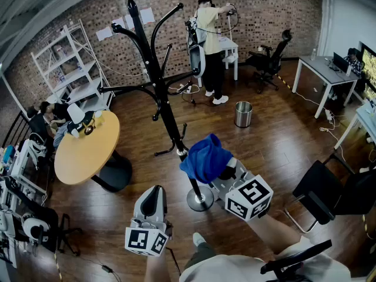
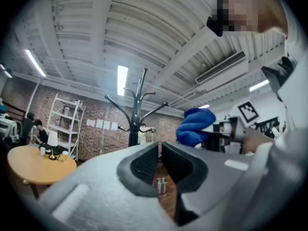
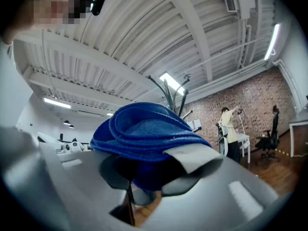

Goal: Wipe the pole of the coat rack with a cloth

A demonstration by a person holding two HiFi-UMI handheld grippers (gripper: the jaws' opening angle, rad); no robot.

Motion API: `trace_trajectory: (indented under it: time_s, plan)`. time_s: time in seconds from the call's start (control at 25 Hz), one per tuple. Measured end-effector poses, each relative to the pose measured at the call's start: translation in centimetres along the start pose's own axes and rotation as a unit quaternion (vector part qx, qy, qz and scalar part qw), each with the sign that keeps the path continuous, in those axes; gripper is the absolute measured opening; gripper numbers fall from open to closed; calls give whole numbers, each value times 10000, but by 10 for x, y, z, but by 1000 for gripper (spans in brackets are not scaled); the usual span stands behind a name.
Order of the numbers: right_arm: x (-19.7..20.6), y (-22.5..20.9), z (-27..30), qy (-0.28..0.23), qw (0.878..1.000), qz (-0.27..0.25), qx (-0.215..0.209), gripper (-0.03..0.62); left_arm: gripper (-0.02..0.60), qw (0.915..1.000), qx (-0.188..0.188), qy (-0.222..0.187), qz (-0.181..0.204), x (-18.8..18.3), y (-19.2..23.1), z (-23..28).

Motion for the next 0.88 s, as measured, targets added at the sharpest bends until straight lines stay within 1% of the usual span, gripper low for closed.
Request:
trace_trajectory:
  time_s: [0.16, 0.28, 0.4, 0.52, 0.6, 0.64, 0.72, 0.8, 0.88]
  plan:
    - [-71, -36, 120, -316, 9989, -321, 98, 103, 21, 9997, 80, -151, 189, -28, 57, 29]
    - [-114, -56, 184, -440, 9973, -427, 393, 103, 21, 9994, 162, -158, 278, -38, 93, 51]
    - [-138, -69, 226, -348, 9966, -415, 627, 102, 21, 9992, 266, -134, 264, -38, 116, 76]
    - [-160, -78, 251, -342, 9962, -372, 714, 103, 20, 9985, 467, -154, 228, -39, 121, 96]
    - [-173, -83, 257, -399, 9953, -380, 792, 102, 21, 9981, 555, -201, 185, -38, 121, 106]
    - [-174, -84, 256, -403, 9954, -348, 801, 102, 21, 9980, 573, -219, 153, -37, 119, 108]
    - [-161, -81, 248, -339, 9970, -119, 687, 102, 21, 9977, 620, -238, 106, -34, 116, 113]
    - [-133, -75, 237, -229, 9979, 129, 585, 102, 21, 9976, 638, -264, 54, -32, 115, 117]
    - [-98, -71, 231, -85, 9976, 181, 661, 101, 20, 9981, 548, -287, 32, -31, 122, 121]
Point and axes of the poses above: the fingertips, and each gripper's own axes: z forward along the fingers, y to its left, x out of its underside, the point moved 4 cm from there along -z, backward along the fingers, and after that the axes turned 8 degrees about -z, right-handed, at the moved point
